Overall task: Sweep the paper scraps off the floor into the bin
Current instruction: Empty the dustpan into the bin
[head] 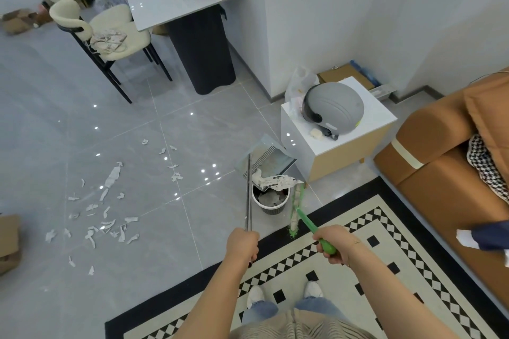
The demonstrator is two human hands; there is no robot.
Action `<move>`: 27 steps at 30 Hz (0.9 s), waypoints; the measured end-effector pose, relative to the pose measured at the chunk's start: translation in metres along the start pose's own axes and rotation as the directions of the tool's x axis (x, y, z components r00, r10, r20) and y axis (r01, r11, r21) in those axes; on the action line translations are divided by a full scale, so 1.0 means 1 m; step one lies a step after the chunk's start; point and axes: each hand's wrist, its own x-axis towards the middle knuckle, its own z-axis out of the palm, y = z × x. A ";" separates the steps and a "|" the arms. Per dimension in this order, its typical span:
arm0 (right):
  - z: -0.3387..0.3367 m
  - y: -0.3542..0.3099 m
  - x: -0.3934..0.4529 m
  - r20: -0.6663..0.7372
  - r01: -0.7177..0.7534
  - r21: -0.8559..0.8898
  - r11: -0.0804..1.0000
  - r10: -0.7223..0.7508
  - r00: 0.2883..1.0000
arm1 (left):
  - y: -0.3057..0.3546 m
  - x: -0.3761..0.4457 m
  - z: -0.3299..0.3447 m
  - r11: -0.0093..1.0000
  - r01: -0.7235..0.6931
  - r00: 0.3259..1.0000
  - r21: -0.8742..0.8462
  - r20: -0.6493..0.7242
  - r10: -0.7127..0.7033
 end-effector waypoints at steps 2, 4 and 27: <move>0.002 -0.001 0.002 -0.023 0.002 -0.079 0.997 -0.004 1.000 | 0.000 -0.002 -0.002 1.000 -0.011 1.000 0.015 -0.015 0.011; 0.004 -0.003 0.005 -0.043 0.002 -0.145 0.989 -0.008 0.999 | 0.000 -0.002 -0.003 0.998 -0.040 0.998 0.039 -0.039 0.042; -0.008 0.015 -0.004 -0.100 0.102 -0.425 0.899 -0.159 0.982 | 0.011 -0.011 -0.024 0.992 -0.095 0.995 0.081 -0.033 0.098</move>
